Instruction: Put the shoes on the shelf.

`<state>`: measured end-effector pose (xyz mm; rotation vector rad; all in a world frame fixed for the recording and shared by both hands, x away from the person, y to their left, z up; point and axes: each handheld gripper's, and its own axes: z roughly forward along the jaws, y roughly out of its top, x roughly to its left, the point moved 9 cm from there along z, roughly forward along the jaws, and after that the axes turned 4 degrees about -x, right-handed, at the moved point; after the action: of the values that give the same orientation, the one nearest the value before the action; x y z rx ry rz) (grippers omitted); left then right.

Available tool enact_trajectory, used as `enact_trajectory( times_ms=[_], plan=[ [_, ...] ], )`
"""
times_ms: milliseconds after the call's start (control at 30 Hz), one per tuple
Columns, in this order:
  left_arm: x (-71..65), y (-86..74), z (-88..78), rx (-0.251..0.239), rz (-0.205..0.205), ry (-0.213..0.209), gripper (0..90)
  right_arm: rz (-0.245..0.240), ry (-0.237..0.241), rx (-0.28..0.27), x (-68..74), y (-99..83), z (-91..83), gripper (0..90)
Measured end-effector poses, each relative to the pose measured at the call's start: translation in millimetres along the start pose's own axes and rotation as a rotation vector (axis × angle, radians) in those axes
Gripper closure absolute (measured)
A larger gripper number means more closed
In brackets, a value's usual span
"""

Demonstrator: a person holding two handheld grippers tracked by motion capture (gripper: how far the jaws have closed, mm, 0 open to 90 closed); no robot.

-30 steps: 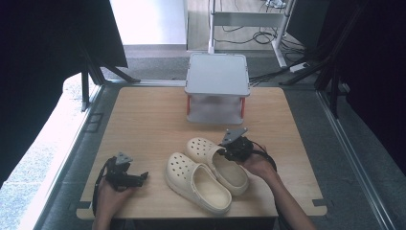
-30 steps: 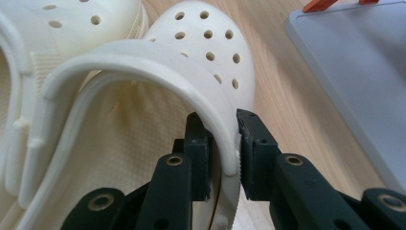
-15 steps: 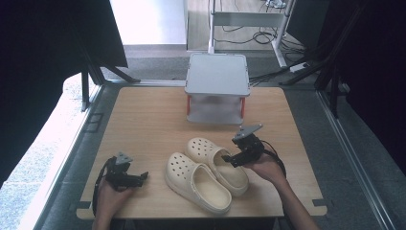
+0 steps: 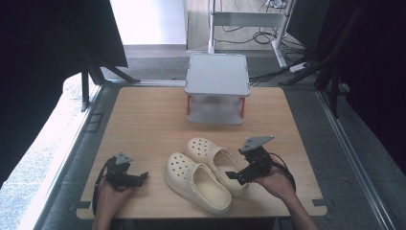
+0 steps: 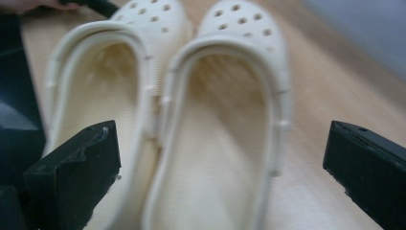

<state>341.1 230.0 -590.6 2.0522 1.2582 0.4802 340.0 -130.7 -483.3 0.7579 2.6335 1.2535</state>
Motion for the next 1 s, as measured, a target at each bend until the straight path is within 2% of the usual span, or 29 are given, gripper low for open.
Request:
enact_trajectory(
  times_ms=[133, 200, 300, 333, 400, 500, 533, 600, 633, 667, 733, 867, 933, 967, 1000],
  plan=[
    [0.0, 0.0, 0.0, 0.000, 0.000, 0.000, 0.0, -0.002, 0.027, 0.046, 13.9, -7.1, 8.9, 1.2],
    [-0.1, 0.1, 0.1, -0.001, -0.001, 0.000, 0.0, -0.001, 0.026, 0.083, 18.1, -11.9, 18.4, 5.7],
    [0.0, 0.0, 0.0, 0.000, 0.000, 0.000, 0.0, 0.012, 0.014, 0.093, 22.0, -11.9, 32.2, 13.1],
    [0.0, 0.0, 0.0, 0.000, 0.000, 0.000, 0.0, 0.006, 0.035, 0.114, 25.8, -11.5, 39.5, 13.1],
    [0.0, 0.0, 0.0, 0.000, 0.000, 0.000, 0.0, -0.008, 0.040, 0.120, 27.8, -10.7, 43.7, 13.2],
    [0.0, 0.0, 0.0, 0.000, 0.000, 0.000, 0.0, 0.000, 0.053, 0.158, 35.7, -7.5, 61.9, 14.6],
    [0.0, 0.0, 0.0, 0.000, 0.000, -0.001, 0.0, 0.000, 0.053, 0.158, 35.7, -7.5, 61.9, 14.6],
    [0.0, 0.0, 0.0, 0.000, 0.000, 0.000, 0.0, 0.003, 0.039, 0.165, 38.9, -2.1, 74.0, 22.0],
    [0.0, 0.0, 0.0, 0.000, 0.000, 0.000, 0.0, 0.003, 0.039, 0.165, 38.9, -2.1, 74.0, 22.0],
    [0.0, 0.0, 0.0, 0.000, 0.000, 0.000, 0.0, -0.014, -0.012, 0.164, 36.6, 2.6, 80.1, 26.8],
    [0.0, 0.0, 0.0, 0.000, 0.000, 0.000, 0.0, -0.020, -0.017, 0.160, 37.1, 5.1, 82.1, 30.2],
    [0.0, 0.0, -0.1, 0.001, 0.000, -0.001, 0.0, 0.018, -0.023, 0.137, 35.8, 14.8, 87.4, 38.2],
    [0.1, -0.1, -0.1, 0.001, 0.001, 0.000, 0.0, 0.014, -0.034, 0.152, 34.9, 16.1, 90.4, 42.5],
    [0.1, -0.1, -0.1, 0.002, 0.001, 0.000, 0.0, 0.000, -0.048, 0.180, 31.8, 14.5, 93.4, 50.5],
    [0.2, -0.1, -0.1, 0.002, 0.002, 0.000, 0.0, 0.000, -0.048, 0.180, 31.8, 14.5, 93.4, 50.5]
  ],
)
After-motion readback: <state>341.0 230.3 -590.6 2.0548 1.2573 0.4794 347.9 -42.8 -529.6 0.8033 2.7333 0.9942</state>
